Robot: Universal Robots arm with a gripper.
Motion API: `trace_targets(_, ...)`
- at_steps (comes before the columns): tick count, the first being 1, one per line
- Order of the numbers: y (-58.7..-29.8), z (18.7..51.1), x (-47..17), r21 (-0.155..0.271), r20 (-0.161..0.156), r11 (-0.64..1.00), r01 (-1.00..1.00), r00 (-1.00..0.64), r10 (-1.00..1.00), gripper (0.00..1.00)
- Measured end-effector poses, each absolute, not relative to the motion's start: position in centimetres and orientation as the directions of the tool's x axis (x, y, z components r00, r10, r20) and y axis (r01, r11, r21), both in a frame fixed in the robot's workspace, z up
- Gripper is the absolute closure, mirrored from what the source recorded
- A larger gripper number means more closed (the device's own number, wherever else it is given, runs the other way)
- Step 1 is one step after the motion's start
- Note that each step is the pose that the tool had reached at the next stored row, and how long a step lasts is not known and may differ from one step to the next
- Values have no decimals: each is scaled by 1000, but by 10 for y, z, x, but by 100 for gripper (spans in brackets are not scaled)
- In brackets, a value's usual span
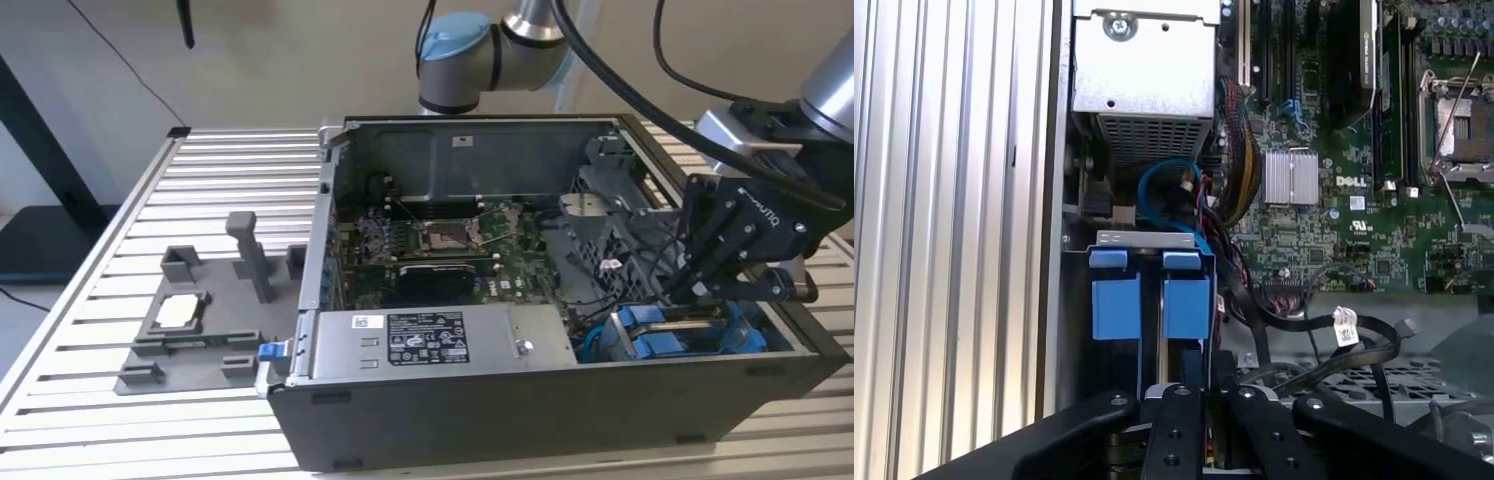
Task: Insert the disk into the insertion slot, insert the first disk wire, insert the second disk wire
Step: 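Insert the second disk wire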
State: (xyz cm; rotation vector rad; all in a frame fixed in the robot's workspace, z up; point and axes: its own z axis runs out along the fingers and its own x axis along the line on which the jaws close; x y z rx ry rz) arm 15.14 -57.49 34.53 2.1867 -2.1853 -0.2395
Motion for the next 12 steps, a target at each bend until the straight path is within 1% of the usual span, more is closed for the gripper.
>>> trace_targets(12, -576, 343, 153, 137, -82, -7, -991, -5, -997, 84)
